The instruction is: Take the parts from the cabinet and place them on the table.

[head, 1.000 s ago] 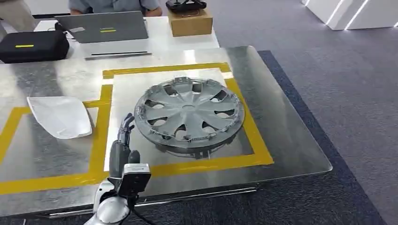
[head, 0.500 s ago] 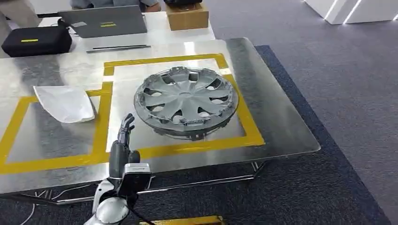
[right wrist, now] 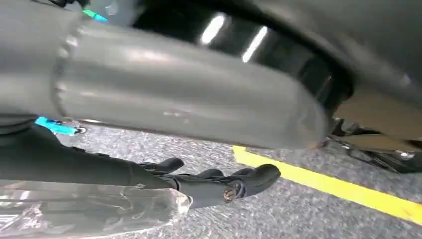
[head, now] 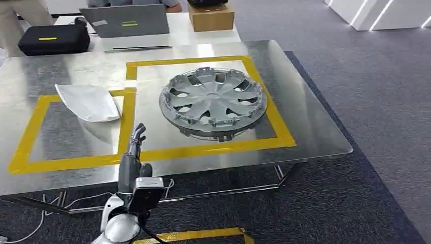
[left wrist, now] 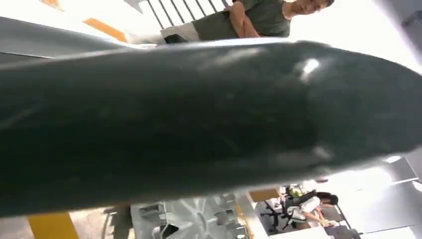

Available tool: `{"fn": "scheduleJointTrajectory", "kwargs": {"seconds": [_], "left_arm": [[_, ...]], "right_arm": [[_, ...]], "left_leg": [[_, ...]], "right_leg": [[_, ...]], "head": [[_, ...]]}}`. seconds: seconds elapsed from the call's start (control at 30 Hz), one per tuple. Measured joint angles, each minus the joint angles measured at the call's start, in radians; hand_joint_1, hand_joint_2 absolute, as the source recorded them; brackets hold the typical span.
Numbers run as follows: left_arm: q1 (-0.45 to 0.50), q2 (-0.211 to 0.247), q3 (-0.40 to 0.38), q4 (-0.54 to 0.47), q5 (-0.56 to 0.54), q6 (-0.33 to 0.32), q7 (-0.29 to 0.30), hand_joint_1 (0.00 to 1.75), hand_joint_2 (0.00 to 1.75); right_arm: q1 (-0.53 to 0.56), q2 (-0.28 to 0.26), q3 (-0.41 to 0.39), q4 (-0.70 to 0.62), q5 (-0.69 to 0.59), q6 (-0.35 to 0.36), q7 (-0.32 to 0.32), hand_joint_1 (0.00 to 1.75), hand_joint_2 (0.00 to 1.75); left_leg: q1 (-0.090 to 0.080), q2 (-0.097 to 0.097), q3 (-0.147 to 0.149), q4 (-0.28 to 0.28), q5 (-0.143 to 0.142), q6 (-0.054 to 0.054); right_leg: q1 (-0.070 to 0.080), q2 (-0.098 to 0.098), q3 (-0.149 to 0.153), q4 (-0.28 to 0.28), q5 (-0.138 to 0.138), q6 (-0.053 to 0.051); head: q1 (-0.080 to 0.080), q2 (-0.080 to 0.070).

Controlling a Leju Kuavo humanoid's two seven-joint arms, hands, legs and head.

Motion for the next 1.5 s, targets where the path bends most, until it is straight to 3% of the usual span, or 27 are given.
{"fn": "scheduleJointTrajectory", "kwargs": {"seconds": [0.03,0.07,0.1,0.13,0.17,0.57,1.03,1.1,1.17,1.2,1.23,1.3,1.33,1.37,1.4,1.47,1.5], "left_arm": [[-0.001,0.000,0.000,0.000,0.000,0.001,0.000,0.00,0.00],[-0.001,0.000,0.001,0.000,0.000,0.002,0.000,0.00,0.00],[0.000,0.000,0.000,0.000,0.000,0.002,0.000,0.00,0.00],[0.000,0.000,0.001,0.000,0.000,0.003,0.000,0.00,0.00],[-0.001,0.000,0.001,0.000,0.000,0.005,0.000,0.00,0.00],[0.000,-0.002,0.001,0.000,0.008,0.003,0.000,0.00,0.00],[0.000,-0.002,0.001,0.000,0.009,0.003,0.000,0.00,0.00],[0.000,-0.002,0.001,0.000,0.009,0.003,0.000,0.00,0.00],[0.000,-0.004,0.001,0.000,0.009,0.003,0.000,0.00,0.00],[0.000,-0.006,0.001,-0.001,0.010,0.003,0.000,0.00,0.00],[-0.002,-0.008,0.000,-0.001,0.009,0.003,0.000,0.00,0.00],[0.003,-0.008,0.000,0.000,0.010,0.003,0.000,0.00,0.00],[0.005,-0.008,0.000,0.000,0.010,0.003,0.000,0.00,0.00],[0.006,-0.008,0.000,0.000,0.010,0.003,0.000,0.00,0.00],[0.007,-0.008,0.000,0.000,0.010,0.003,0.000,0.00,0.00],[0.007,-0.008,0.000,0.000,0.010,0.003,0.000,0.00,0.00],[0.006,-0.008,0.000,0.000,0.010,0.003,0.000,0.00,0.00]], "right_arm": [[-0.001,0.000,0.000,0.000,0.000,0.000,0.000,0.00,0.00],[-0.001,0.000,0.000,0.000,0.001,0.000,0.000,0.00,0.00],[0.000,0.000,0.000,0.000,0.002,0.000,0.000,0.00,0.00],[0.003,0.001,0.000,0.000,0.002,-0.001,0.000,0.00,0.00],[0.005,0.001,0.000,0.000,0.002,-0.001,0.000,0.00,0.00],[0.002,-0.002,0.000,0.000,0.003,0.024,-0.012,0.00,0.00],[0.002,-0.002,-0.001,0.000,0.003,0.024,-0.011,0.00,0.00],[0.002,-0.002,-0.001,0.000,0.003,0.024,-0.010,0.00,0.00],[0.002,-0.002,-0.001,0.000,0.003,0.024,-0.010,0.00,0.00],[0.002,-0.003,-0.001,0.000,0.003,0.024,-0.010,0.00,0.00],[0.002,-0.003,-0.001,0.000,0.003,0.024,-0.010,0.00,0.00],[0.002,-0.003,-0.002,0.000,0.004,0.024,-0.010,0.00,0.00],[0.003,-0.003,-0.002,0.000,0.004,0.024,-0.010,0.00,0.00],[0.004,-0.003,-0.002,0.000,0.004,0.024,-0.010,0.00,0.00],[0.003,-0.004,-0.003,0.000,0.004,0.024,-0.011,0.00,0.00],[0.001,-0.004,-0.003,0.000,0.004,0.024,-0.010,0.00,0.00],[0.001,-0.004,-0.003,0.000,0.005,0.024,-0.010,0.00,0.00]], "left_leg": [[-0.007,0.000,-0.007,0.005,0.002,-0.006],[-0.006,0.001,-0.014,0.006,0.006,-0.013],[-0.007,0.001,-0.017,0.011,0.003,-0.010],[-0.008,0.000,-0.018,0.012,0.005,0.005],[-0.007,0.000,-0.018,0.011,0.006,0.007],[0.002,0.000,-0.028,0.007,0.018,-0.016],[-0.002,0.000,-0.029,0.008,0.020,-0.017],[-0.008,-0.001,-0.033,0.015,0.020,-0.002],[-0.002,-0.001,-0.025,-0.017,0.037,0.009],[0.004,0.004,-0.018,-0.032,0.049,0.006],[0.007,0.003,-0.019,-0.038,0.053,0.011],[0.008,0.003,-0.026,-0.037,0.055,0.010],[0.008,0.004,-0.028,-0.036,0.056,0.008],[0.009,0.004,-0.031,-0.034,0.058,0.005],[0.012,0.004,-0.032,-0.032,0.057,0.001],[0.021,0.003,-0.035,-0.019,0.052,-0.013],[0.024,0.002,-0.039,-0.006,0.046,-0.025]], "right_leg": [[0.003,0.001,0.021,-0.026,-0.010,-0.003],[0.004,0.002,0.015,-0.025,-0.007,-0.006],[0.001,0.003,0.012,-0.030,-0.004,-0.004],[0.002,0.003,0.011,-0.030,-0.003,-0.001],[0.004,0.002,0.011,-0.029,-0.003,-0.001],[0.013,0.002,-0.001,-0.023,0.001,-0.012],[0.008,0.002,-0.002,-0.023,0.006,-0.011],[0.001,0.000,-0.001,-0.029,0.014,0.000],[0.008,0.000,0.002,-0.040,0.018,0.008],[0.005,0.002,-0.009,-0.029,0.002,0.007],[0.006,0.003,-0.026,0.008,-0.031,0.010],[-0.003,0.003,-0.098,0.174,-0.113,0.019],[-0.008,0.003,-0.126,0.238,-0.137,0.025],[-0.013,0.003,-0.135,0.261,-0.136,0.031],[-0.019,0.002,-0.119,0.237,-0.112,0.037],[-0.036,0.001,-0.034,0.083,-0.030,0.054],[-0.047,0.002,0.011,-0.002,-0.007,0.068]], "head": [[0.000,0.000],[-0.001,0.000],[-0.003,0.000],[-0.003,0.000],[-0.003,0.000],[-0.002,0.000],[-0.002,0.000],[-0.003,0.000],[-0.002,0.000],[-0.002,0.000],[0.001,0.000],[0.003,0.000],[0.002,0.000],[0.004,0.000],[0.003,0.000],[0.003,0.000],[0.004,0.000]]}}
